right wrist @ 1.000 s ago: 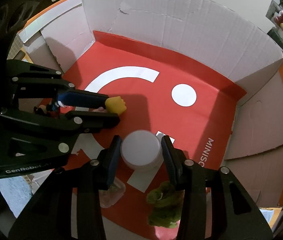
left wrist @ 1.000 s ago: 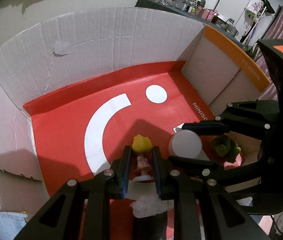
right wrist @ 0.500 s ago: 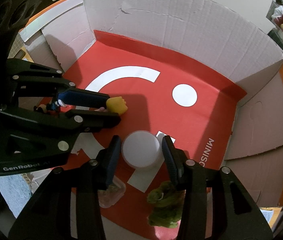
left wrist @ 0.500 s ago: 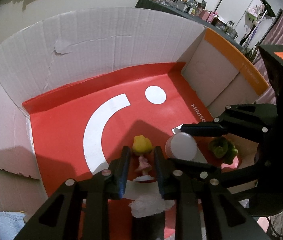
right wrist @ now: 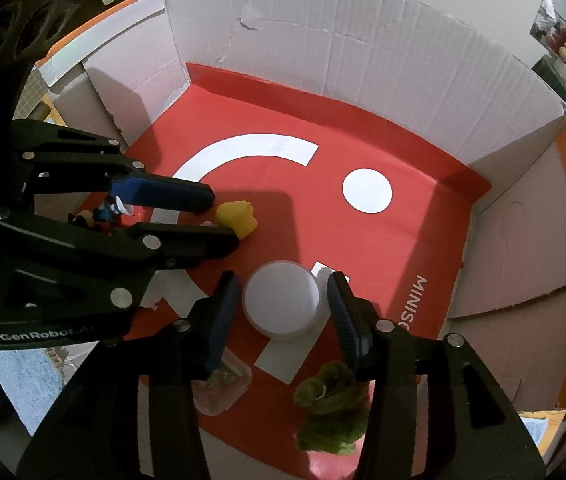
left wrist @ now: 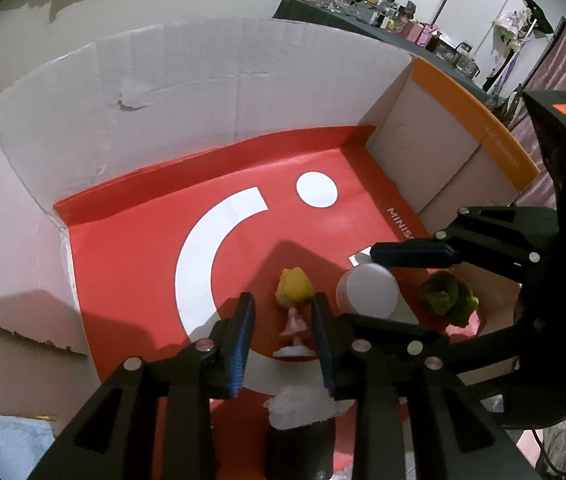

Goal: Organize objects
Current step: 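Lower and open the left tool releasing the doll while the right tool releases the lid, then withdraw both tools from the box back over the towel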

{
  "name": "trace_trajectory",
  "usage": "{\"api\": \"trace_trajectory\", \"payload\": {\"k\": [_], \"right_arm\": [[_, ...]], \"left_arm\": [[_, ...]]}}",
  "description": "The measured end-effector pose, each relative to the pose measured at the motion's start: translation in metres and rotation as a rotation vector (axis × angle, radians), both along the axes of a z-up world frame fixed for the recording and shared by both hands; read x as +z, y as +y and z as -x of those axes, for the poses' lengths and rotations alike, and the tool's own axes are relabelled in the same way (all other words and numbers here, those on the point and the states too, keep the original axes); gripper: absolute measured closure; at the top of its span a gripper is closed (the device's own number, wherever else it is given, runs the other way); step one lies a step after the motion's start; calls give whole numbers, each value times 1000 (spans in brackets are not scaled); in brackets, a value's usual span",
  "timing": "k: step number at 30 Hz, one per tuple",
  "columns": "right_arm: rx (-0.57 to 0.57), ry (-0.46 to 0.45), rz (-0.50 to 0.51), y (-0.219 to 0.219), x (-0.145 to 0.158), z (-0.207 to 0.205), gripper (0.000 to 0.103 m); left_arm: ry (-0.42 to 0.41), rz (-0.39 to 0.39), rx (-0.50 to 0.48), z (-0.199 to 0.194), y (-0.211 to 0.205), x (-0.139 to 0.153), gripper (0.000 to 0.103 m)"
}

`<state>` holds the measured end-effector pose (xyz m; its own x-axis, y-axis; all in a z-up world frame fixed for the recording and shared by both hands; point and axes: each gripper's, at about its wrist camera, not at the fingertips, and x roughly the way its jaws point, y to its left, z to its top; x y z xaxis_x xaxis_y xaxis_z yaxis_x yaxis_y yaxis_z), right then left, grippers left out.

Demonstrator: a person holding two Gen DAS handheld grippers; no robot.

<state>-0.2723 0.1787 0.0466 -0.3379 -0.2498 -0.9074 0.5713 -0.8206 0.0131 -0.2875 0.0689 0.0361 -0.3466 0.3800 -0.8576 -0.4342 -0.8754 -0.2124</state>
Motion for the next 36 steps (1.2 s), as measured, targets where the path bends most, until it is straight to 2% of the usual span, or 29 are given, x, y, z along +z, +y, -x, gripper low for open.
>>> {"api": "trace_trajectory", "payload": {"k": [8,16,19,22,25,26,28,32,34,36], "right_arm": [[1,49,-9,4,13,-10,57],[-24,120,19,0,47,-45,56],[-35,155,33,4,59,-46,55],[-42,187,54,1,73,-73,55],[-50,217,67,2,78,-77,54],[-53,228,70,-1,78,-80,50],[-59,254,80,1,84,-91,44],[-64,302,91,6,92,-113,43],[-76,332,104,9,97,-125,43],[-96,360,126,13,103,-138,37]], "left_arm": [[25,-41,19,-10,-12,15,73],[117,-74,39,-43,-22,47,72],[159,-79,49,-55,-26,58,61],[210,-83,56,-69,-30,69,60],[252,-92,73,-84,-35,78,60],[266,-95,76,-90,-37,80,60],[297,-94,86,-102,-39,84,53],[357,-96,107,-124,-43,91,47],[382,-106,119,-136,-47,93,40],[401,-119,136,-148,-50,94,37]]}}
